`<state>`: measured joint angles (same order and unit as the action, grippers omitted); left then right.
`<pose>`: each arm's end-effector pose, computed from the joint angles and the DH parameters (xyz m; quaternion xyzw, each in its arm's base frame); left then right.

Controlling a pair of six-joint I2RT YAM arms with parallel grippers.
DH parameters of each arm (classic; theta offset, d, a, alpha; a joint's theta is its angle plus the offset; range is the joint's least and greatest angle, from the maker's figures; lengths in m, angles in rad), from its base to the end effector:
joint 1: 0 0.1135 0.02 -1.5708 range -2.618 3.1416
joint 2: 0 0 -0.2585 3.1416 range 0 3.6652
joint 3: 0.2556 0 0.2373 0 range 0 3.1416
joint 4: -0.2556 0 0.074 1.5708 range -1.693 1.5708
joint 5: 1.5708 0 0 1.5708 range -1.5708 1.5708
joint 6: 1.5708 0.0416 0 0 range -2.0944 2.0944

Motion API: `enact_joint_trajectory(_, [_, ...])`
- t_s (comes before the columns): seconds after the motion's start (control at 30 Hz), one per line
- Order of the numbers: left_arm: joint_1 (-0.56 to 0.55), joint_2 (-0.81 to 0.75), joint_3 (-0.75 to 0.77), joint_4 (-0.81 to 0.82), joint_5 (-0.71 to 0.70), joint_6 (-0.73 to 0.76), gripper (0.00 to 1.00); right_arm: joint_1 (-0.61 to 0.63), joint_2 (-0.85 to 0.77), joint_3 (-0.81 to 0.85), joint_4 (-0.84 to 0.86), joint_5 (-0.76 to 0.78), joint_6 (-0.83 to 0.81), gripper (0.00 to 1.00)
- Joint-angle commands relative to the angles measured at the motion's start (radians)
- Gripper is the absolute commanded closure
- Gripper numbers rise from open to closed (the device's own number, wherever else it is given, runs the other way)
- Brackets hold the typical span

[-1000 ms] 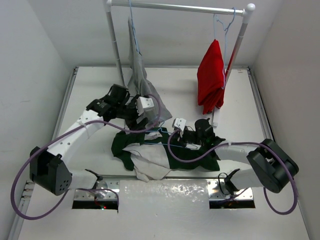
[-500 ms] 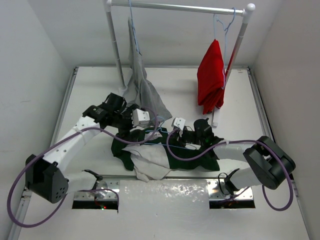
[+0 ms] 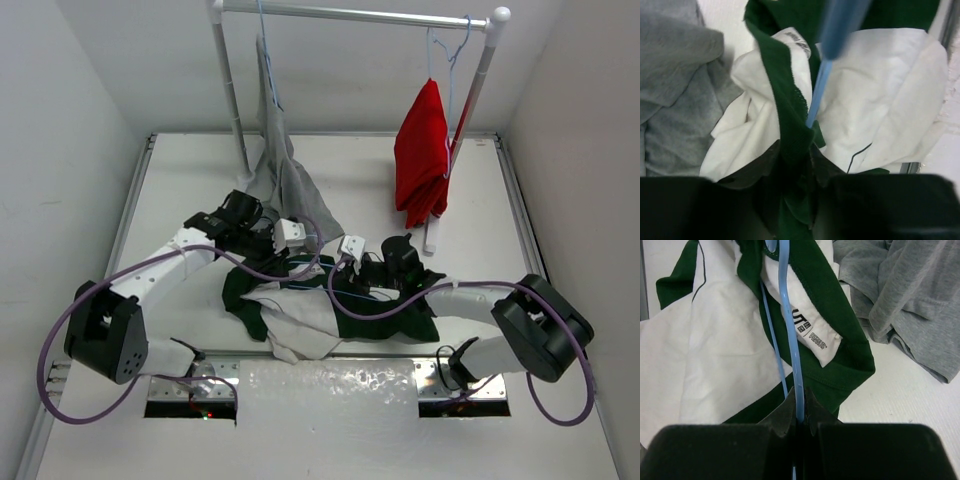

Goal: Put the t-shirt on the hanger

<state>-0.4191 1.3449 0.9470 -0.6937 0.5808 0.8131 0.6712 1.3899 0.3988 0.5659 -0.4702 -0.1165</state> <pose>0.2165 -0.1214 0.2353 0.5933 0.7204 -0.2283 0.2774 0.1846 0.1706 0.1627 -0.4302 0.7063 0.3326 0.4533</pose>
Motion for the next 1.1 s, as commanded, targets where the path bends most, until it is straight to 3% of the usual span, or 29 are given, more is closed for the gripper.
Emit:
enact_joint_trajectory(0.0, [0.000, 0.008, -0.001, -0.019, 0.128, 0.070, 0.81, 0.013, -0.037, 0.052, 0.011, 0.008, -0.006, 1.00])
enact_joint_trajectory(0.23, [-0.006, 0.011, 0.065, -0.121, 0.320, 0.153, 0.95, 0.059, -0.087, 0.081, -0.026, 0.111, -0.040, 1.00])
enact_joint_trajectory(0.43, [-0.014, -0.111, 0.007, -0.003, 0.289, 0.094, 0.94, 0.114, -0.109, 0.123, -0.043, 0.214, -0.071, 1.00])
enact_joint_trajectory(0.67, [-0.020, -0.086, 0.015, 0.042, 0.278, 0.041, 0.86, 0.145, -0.086, 0.202, -0.054, 0.265, -0.120, 1.00])
enact_joint_trajectory(0.73, [-0.018, -0.084, 0.016, 0.049, 0.266, 0.031, 0.91, 0.146, -0.081, 0.203, -0.049, 0.263, -0.118, 1.00])
enact_joint_trajectory(0.77, [-0.018, -0.087, 0.016, 0.049, 0.243, 0.023, 1.00, 0.146, -0.084, 0.192, -0.040, 0.260, -0.115, 1.00])
enact_joint_trajectory(0.87, [-0.017, -0.108, 0.012, 0.094, 0.141, -0.060, 1.00, 0.146, -0.100, 0.190, -0.032, 0.310, -0.091, 0.98])
enact_joint_trajectory(0.9, [-0.017, -0.118, 0.013, 0.108, 0.107, -0.086, 1.00, 0.146, -0.106, 0.195, -0.043, 0.338, -0.072, 0.87])
enact_joint_trajectory(0.93, [-0.012, -0.127, 0.025, 0.123, 0.075, -0.110, 1.00, 0.146, -0.127, 0.199, -0.052, 0.361, -0.042, 0.53])
enact_joint_trajectory(1.07, [0.005, -0.136, 0.075, 0.125, -0.056, -0.222, 1.00, 0.146, -0.225, 0.195, -0.078, 0.574, 0.073, 0.01])
